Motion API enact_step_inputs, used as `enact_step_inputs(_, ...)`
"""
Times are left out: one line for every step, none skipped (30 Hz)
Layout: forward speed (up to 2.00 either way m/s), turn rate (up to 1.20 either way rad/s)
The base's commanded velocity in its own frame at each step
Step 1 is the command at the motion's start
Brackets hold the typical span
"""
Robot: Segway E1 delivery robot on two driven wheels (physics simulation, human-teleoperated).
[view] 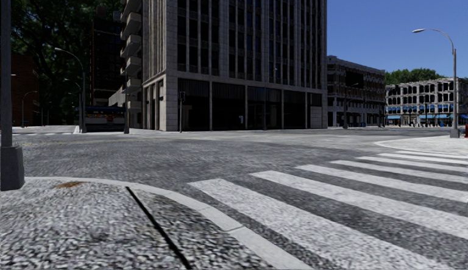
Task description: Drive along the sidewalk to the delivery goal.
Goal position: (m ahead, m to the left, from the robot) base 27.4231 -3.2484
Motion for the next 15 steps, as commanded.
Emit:
enact_step_inputs(1.86,-0.55)
enact_step_inputs(1.74,-0.56)
enact_step_inputs(1.74,-0.56)
enact_step_inputs(1.67,-0.56)
enact_step_inputs(1.66,-0.56)
enact_step_inputs(1.65,-0.56)
enact_step_inputs(1.65,-0.57)
enact_step_inputs(1.65,-0.57)
enact_step_inputs(1.65,-0.57)
enact_step_inputs(1.65,-0.57)
enact_step_inputs(1.65,-0.57)
enact_step_inputs(1.65,-0.57)
enact_step_inputs(1.65,-0.57)
enact_step_inputs(1.65,-0.6)
enact_step_inputs(1.64,-0.62)
